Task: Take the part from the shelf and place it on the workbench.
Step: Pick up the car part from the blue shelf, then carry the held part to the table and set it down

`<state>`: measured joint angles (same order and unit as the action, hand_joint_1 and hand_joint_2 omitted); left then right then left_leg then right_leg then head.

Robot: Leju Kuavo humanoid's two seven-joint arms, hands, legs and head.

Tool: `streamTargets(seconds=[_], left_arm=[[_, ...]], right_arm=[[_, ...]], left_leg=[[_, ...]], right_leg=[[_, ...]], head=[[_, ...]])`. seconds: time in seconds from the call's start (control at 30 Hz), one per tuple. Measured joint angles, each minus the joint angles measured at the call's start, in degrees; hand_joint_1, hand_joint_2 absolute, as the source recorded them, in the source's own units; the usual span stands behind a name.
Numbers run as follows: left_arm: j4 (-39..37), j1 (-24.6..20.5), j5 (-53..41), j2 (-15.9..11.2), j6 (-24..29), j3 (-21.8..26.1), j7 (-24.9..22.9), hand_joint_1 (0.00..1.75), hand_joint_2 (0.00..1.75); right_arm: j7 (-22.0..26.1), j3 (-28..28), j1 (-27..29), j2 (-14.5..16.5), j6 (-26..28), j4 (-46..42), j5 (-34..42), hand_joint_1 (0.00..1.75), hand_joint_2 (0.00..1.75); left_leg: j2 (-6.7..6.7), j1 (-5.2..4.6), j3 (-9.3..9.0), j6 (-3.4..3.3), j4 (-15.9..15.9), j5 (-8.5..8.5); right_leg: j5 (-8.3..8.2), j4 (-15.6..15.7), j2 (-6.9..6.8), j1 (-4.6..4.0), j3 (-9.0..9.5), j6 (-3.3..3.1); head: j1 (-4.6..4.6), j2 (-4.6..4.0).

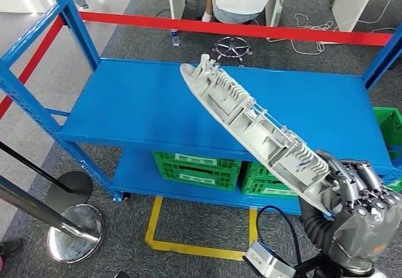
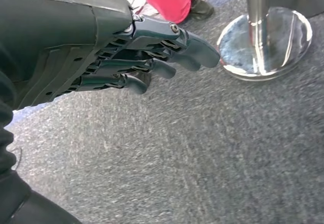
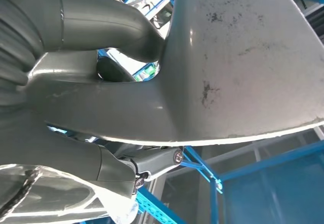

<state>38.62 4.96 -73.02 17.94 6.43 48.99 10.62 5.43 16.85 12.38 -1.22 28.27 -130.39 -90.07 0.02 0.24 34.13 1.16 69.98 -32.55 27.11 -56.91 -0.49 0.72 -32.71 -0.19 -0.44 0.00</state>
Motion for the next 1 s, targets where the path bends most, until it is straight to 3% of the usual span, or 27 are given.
streamTargets(seconds=[0.03,0.1,0.17,0.23,0.3,0.37,0.4,0.43,0.47,0.53,0.6,0.63,0.67,0.7,0.73,0.77,0.83,0.87,0.9,0.93,0.97,1.0], left_arm=[[0.2,0.1,0.2,0.0,0.0,-0.3,-0.1,0.0,1.75],[0.5,0.1,0.4,0.0,-0.1,-0.7,-0.3,0.0,1.75],[0.7,0.2,0.5,0.0,-0.1,-1.0,-0.3,0.0,1.75],[0.8,0.3,0.5,0.1,-0.2,-1.1,-0.3,0.0,1.75],[0.9,0.4,0.5,0.2,-0.2,-1.2,-0.3,0.0,1.75],[1.0,0.4,0.5,0.2,-0.2,-1.3,-0.3,0.0,1.75],[1.0,0.4,0.5,0.2,-0.2,-1.4,-0.3,0.0,1.75],[1.0,0.4,0.5,0.2,-0.2,-1.4,-0.3,0.0,1.75],[1.0,0.4,0.5,0.2,-0.2,-1.4,-0.3,0.0,1.75],[1.0,0.4,0.3,0.2,-0.3,-1.3,-0.2,0.0,1.75],[1.0,0.4,0.1,0.2,-0.2,-1.3,-0.1,0.0,1.75],[1.1,0.5,0.0,0.2,-0.2,-1.3,-0.1,0.0,1.75],[1.1,0.5,0.0,0.2,-0.2,-1.3,-0.1,0.0,1.75],[1.1,0.5,0.0,0.1,-0.2,-1.3,-0.1,0.0,1.75],[1.1,0.6,0.0,0.1,-0.2,-1.3,-0.2,0.0,1.75],[1.1,0.6,0.1,0.1,-0.2,-1.3,-0.2,0.0,1.75],[1.2,0.7,0.4,0.0,-0.3,-1.3,-0.3,0.0,1.75],[1.3,0.7,0.6,0.0,-0.4,-1.3,-0.3,0.0,1.75],[1.4,0.7,0.8,0.0,-0.7,-1.3,-0.3,0.0,1.75],[1.6,0.7,0.9,0.0,-0.9,-1.2,-0.4,0.0,1.75],[1.8,0.7,0.9,0.0,-1.2,-1.2,-0.4,0.0,1.75],[2.1,0.7,0.9,0.0,-1.6,-1.1,-0.4,0.0,1.75]], right_arm=[[0.0,0.0,0.0,0.0,0.0,0.0,0.0,1.75,1.75],[0.1,0.0,0.1,0.0,-0.1,0.0,0.0,1.75,1.75],[0.2,0.0,0.1,0.0,-0.1,0.0,0.0,1.75,1.75],[0.2,0.0,0.3,0.0,-0.1,0.0,0.0,1.75,1.75],[0.3,0.0,0.6,0.0,-0.1,0.0,0.0,1.75,1.75],[0.4,0.0,0.8,-0.1,0.0,0.1,0.0,1.75,1.75],[0.5,0.0,0.8,-0.1,-0.1,0.1,0.0,1.75,1.75],[0.5,0.0,0.8,-0.1,-0.1,0.1,0.0,1.75,1.75],[0.4,0.0,0.7,-0.1,-0.1,0.2,0.0,1.75,1.75],[0.4,0.0,0.6,-0.1,-0.3,0.2,0.0,1.75,1.75],[0.4,0.0,0.4,-0.1,-0.4,0.2,0.0,1.75,1.75],[0.4,0.0,0.5,-0.1,-0.5,0.2,0.0,1.75,1.75],[0.4,0.0,0.5,-0.1,-0.7,0.2,0.0,1.75,1.75],[0.3,0.0,0.6,-0.1,-0.8,0.2,0.0,1.75,1.75],[0.3,0.0,0.6,-0.1,-1.0,0.3,0.0,1.75,1.75],[0.3,0.0,0.5,-0.1,-1.1,0.3,0.0,1.75,1.75],[0.2,0.0,0.4,-0.1,-1.2,0.6,0.0,1.75,1.75],[0.2,0.1,0.3,-0.1,-1.2,0.7,0.0,1.75,1.75],[0.2,0.3,0.0,-0.1,-1.4,1.0,0.0,1.75,1.75],[0.2,0.5,-0.3,-0.1,-1.6,1.3,0.0,1.75,1.75],[0.1,0.7,-0.8,-0.1,-1.8,1.6,0.0,1.75,1.75],[-0.1,1.0,-1.3,-0.1,-2.1,1.9,0.0,1.75,1.75]], left_leg=[[-0.02,-0.02,-2.7,-0.24,-3.9,1.18],[-0.08,-0.15,-7.24,-0.81,-11.3,1.6],[-0.13,-0.37,-8.33,-1.29,-14.0,1.16],[0.02,-0.26,-7.52,-2.02,-14.4,2.04],[0.26,-0.11,-6.3,-2.84,-14.7,3.4],[0.39,-0.3,-4.74,-3.22,-14.6,4.63],[0.43,-0.42,-3.92,-3.27,-14.6,5.25],[0.47,-0.54,-3.05,-3.31,-14.4,5.86],[0.5,-0.65,-2.17,-3.3,-14.3,6.44],[0.48,-0.79,-0.68,-3.13,-13.9,7.46],[0.41,-0.97,0.35,-2.72,-13.5,8.38],[0.39,-1.01,0.69,-2.48,-13.3,8.94],[0.4,-1.02,1.02,-2.2,-13.3,9.54],[0.4,-1.0,1.29,-1.93,-13.4,10.17],[0.36,-0.93,1.62,-1.62,-13.3,10.07],[0.31,-0.87,2.05,-1.29,-12.5,8.86],[0.21,-0.61,3.28,-0.62,-7.8,3.45],[0.2,-0.47,3.98,-0.35,-4.1,0.5],[0.21,-0.34,4.49,-0.13,-0.5,-1.4],[0.21,-0.22,4.56,0.03,2.1,-1.98],[0.21,-0.14,3.88,0.1,2.9,-1.19],[0.2,-0.07,2.3,0.09,1.7,0.42]], right_leg=[[-0.34,-0.3,0.03,-0.03,-0.68,0.18],[-1.05,-0.8,0.06,-0.19,-1.57,0.68],[-2.01,-0.8,0.01,-0.23,-2.09,1.41],[-2.12,-0.9,0.07,-0.09,-2.77,2.16],[1.55,-3.7,0.23,-0.02,-4.13,2.68],[7.15,-10.4,0.31,-0.01,-5.81,3.01],[8.69,-13.9,0.31,-0.02,-6.27,3.11],[8.79,-16.1,0.31,-0.02,-6.09,3.15],[7.7,-16.4,0.31,-0.03,-5.06,3.1],[4.37,-11.1,0.31,-0.07,-0.09,2.73],[4.2,-2.2,0.35,-0.26,6.13,2.26],[4.82,0.8,0.4,-0.39,7.92,2.05],[5.25,2.4,0.45,-0.55,8.66,1.82],[5.05,2.8,0.46,-0.56,8.2,1.53],[4.52,2.8,0.38,-0.51,7.51,1.13],[3.95,2.8,0.27,-0.42,6.8,0.6],[2.73,2.8,-0.02,-0.25,5.58,-0.27],[2.13,2.7,-0.07,-0.27,4.87,-0.48],[1.53,2.5,-0.11,-0.29,4.11,-0.52],[0.94,2.2,-0.12,-0.31,3.2,-0.52],[0.41,1.8,-0.12,-0.31,2.13,-0.47],[-0.07,1.4,-0.1,-0.32,1.06,-0.38]], head=[[0.0,0.0],[0.05,0.0],[0.09,0.0],[0.06,0.0],[0.21,0.0],[0.36,0.0],[0.37,0.0],[0.37,0.0],[0.38,0.0],[0.37,0.0],[0.35,0.0],[0.34,0.0],[0.32,0.0],[0.3,0.0],[0.31,0.0],[0.25,0.0],[0.13,0.0],[0.08,0.0],[0.07,0.0],[0.07,0.0],[0.06,0.0],[0.06,-0.01]])
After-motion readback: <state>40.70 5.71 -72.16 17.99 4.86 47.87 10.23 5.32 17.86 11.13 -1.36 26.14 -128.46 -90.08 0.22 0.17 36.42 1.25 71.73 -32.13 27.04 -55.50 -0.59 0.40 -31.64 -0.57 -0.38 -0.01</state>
